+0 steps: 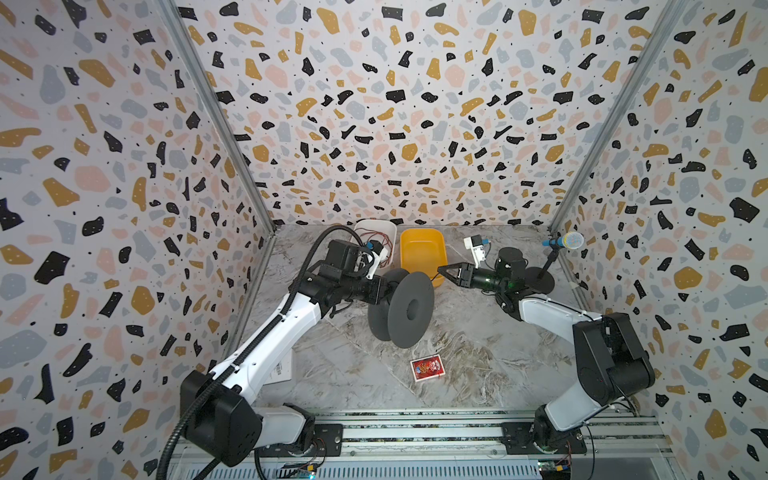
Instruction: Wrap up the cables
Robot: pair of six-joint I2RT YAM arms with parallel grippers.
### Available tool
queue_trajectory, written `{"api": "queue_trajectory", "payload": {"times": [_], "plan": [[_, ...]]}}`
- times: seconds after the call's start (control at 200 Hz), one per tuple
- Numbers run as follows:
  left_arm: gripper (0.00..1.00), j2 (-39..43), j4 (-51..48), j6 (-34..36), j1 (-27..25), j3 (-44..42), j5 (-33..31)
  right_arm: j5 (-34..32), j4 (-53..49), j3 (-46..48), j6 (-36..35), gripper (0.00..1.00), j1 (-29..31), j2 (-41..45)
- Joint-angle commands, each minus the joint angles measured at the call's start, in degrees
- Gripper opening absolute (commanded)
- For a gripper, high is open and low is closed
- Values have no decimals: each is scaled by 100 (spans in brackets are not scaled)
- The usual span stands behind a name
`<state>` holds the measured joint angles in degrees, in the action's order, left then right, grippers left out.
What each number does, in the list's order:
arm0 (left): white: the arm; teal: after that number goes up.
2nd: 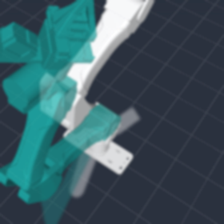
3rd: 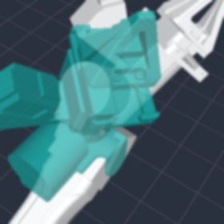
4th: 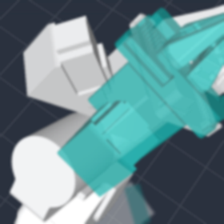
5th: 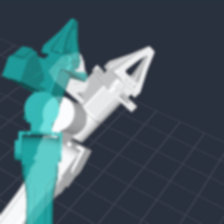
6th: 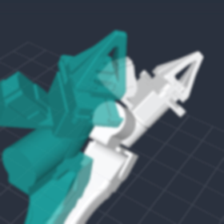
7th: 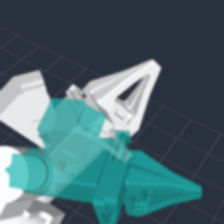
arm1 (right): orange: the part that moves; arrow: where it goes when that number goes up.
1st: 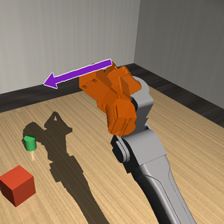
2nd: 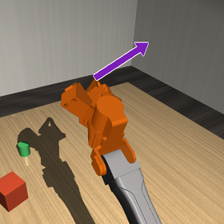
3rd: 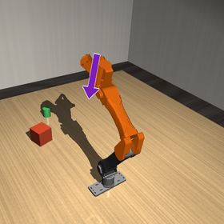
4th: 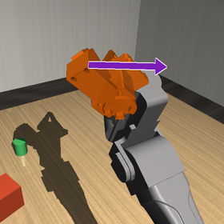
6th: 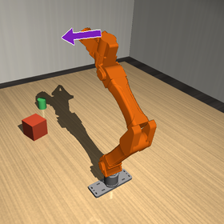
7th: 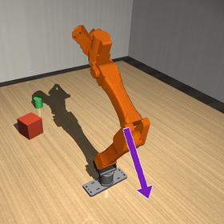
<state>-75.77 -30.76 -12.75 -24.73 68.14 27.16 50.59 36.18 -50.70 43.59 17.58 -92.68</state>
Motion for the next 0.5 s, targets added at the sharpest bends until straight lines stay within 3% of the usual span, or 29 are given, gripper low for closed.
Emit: {"api": "queue_trajectory", "payload": {"times": [0.0,0.175,0.34,0.496], "plan": [[0,204,571,-148,55,1,448,310,695,26,341,36,16,-107],[0,235,786,-312,126,-45,874,405,872,36,396,30,9,-251],[0,282,1167,-639,206,-100,1415,500,1030,145,465,59,-70,-81],[0,293,1711,-1103,257,-236,1914,713,1340,302,667,69,-121,116]]}}
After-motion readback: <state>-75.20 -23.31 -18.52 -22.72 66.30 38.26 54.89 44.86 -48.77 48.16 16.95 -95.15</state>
